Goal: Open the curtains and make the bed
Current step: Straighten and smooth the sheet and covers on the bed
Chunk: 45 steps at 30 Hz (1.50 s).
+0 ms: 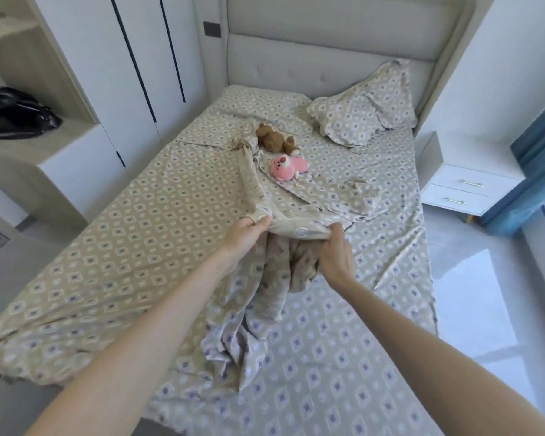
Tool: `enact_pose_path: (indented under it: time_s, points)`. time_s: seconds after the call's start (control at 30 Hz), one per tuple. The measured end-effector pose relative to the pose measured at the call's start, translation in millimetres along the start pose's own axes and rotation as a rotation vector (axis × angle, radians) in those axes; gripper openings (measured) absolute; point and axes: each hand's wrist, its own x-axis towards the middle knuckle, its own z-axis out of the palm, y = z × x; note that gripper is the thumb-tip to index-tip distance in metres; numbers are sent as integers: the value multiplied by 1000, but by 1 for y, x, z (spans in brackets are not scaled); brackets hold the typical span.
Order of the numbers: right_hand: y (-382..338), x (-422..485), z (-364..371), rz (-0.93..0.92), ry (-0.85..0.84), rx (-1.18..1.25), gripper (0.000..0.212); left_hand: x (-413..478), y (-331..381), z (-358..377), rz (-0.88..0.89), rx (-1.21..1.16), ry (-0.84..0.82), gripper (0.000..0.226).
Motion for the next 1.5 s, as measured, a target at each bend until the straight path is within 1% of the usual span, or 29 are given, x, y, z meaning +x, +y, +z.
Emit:
enact_pose_path:
  time_s: [0.1, 0.17, 0.23, 0.3, 0.33, 0.4, 0.5, 0.63, 0.7, 0.8, 0.87, 0.93, 1.0, 1.03, 1.07, 1.1, 1.17, 1.2, 1.23, 1.27, 1.3, 1.33, 1.4, 1.43, 1.5]
  points:
    - [6, -10, -36, -114, 15, -138, 10, -6, 0, 19, -6, 56, 2, 45]
    - [17, -18, -58, -166, -3, -289, 7, -10, -2, 31, -16, 86, -55, 45]
    - [28, -26, -74, -156, -13, -376, 12, -11, -6, 42, -18, 116, -116, 39]
    - [41, -36, -91, -120, -5, -408, 17, -19, -6, 60, -4, 120, -181, 33]
    - [45, -39, -96, -109, -8, -404, 19, -23, -7, 67, 2, 121, -194, 35]
    - [55, -45, -110, -64, -28, -342, 23, -35, -9, 85, 12, 126, -194, 38]
    - [64, -45, -126, 11, -93, -210, 27, -43, -13, 105, 15, 112, -175, 35]
    - [75, -45, -148, 109, -224, -140, 39, -49, -11, 127, 39, 87, -175, 46]
    - [85, -46, -165, 139, -300, -52, 38, -60, -8, 144, 61, 81, -152, 46]
    - [102, -48, -194, 191, -407, 177, 28, -76, -10, 176, 70, 84, -138, 40]
    - [114, -48, -220, 237, -448, 284, 31, -93, -15, 201, 35, 14, -138, 30]
    - [127, -48, -243, 266, -522, 370, 32, -112, -26, 227, 16, -46, -71, 19]
    - [139, -49, -263, 290, -594, 435, 29, -134, -41, 251, 37, 13, 86, 12]
    - [146, -49, -272, 305, -623, 459, 30, -147, -47, 263, 56, 43, 147, 11]
    - [155, -51, -282, 317, -648, 472, 31, -161, -55, 277, 76, 83, 177, 15]
    - [159, -51, -285, 327, -663, 488, 34, -168, -62, 285, 100, 130, 160, 18]
    - [171, -54, -298, 335, -706, 522, 36, -185, -74, 305, 111, 250, 19, 20]
    - [174, -55, -302, 343, -713, 554, 34, -192, -77, 312, 89, 310, -88, 42]
    - [177, -56, -305, 354, -710, 591, 32, -194, -80, 317, 75, 359, -157, 74]
    - [180, -57, -308, 373, -709, 621, 31, -193, -85, 325, 62, 383, -163, 99]
    - [182, -56, -309, 396, -714, 644, 31, -189, -88, 330, 64, 404, -118, 102]
    - [186, -55, -311, 419, -721, 659, 29, -186, -88, 338, 85, 402, -47, 86]
    - [189, -50, -315, 445, -754, 671, 20, -182, -81, 347, 138, 398, 79, 27]
    - [191, -47, -317, 442, -785, 656, 19, -178, -75, 351, 164, 413, 111, 11]
    - [193, -41, -325, 395, -834, 537, 27, -174, -68, 352, 166, 337, 183, 17]
